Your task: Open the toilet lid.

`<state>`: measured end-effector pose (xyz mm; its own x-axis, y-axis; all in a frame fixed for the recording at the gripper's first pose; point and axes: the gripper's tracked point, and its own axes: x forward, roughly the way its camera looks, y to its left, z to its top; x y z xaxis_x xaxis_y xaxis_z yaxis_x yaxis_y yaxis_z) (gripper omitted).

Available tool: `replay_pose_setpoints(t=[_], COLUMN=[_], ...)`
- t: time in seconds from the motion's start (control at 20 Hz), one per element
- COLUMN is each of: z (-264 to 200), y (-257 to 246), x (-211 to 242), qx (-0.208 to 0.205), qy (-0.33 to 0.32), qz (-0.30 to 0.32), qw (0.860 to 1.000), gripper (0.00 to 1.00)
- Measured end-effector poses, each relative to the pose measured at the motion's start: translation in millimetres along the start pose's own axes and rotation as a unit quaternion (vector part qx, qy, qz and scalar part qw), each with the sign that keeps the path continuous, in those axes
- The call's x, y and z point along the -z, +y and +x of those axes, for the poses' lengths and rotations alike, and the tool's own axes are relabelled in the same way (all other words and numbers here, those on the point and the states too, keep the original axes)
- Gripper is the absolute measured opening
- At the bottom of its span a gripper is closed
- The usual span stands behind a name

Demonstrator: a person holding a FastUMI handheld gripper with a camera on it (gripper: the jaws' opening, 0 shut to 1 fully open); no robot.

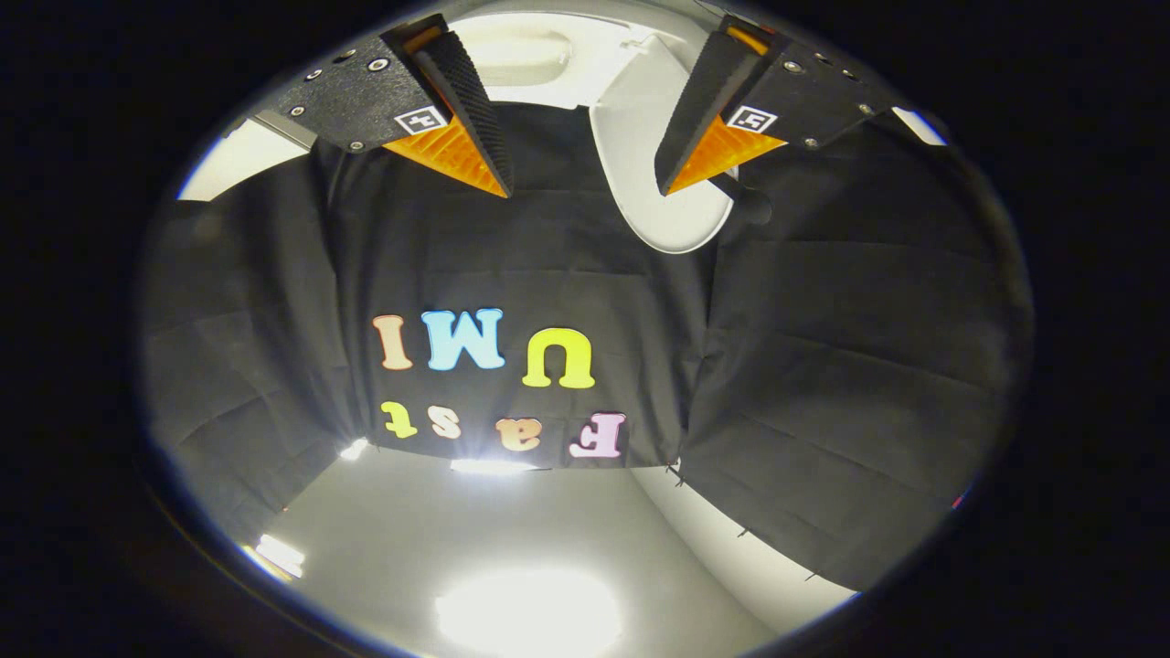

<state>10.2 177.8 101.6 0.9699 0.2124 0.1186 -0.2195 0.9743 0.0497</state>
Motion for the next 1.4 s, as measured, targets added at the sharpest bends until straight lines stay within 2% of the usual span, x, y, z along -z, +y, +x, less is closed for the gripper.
replay_pose_setpoints(t=[0.25,0.6,0.75,1.1,1.4], z=[-25.4,-53.5,-60.2,-61.6,-61.2], y=[-34.1,-62.0,-66.6,-81.2,-82.8], x=[31.0,54.9,65.2,84.8,89.3], qx=[0.026,0.05,0.058,0.079,0.08], qy=[0.034,0.038,0.044,0.061,0.069], qz=[-0.017,-0.002,-0.017,0.006,0.011], qw=[0.999,0.998,0.997,0.995,0.994], gripper=[0.95,0.95,0.95,0.95,0.95])
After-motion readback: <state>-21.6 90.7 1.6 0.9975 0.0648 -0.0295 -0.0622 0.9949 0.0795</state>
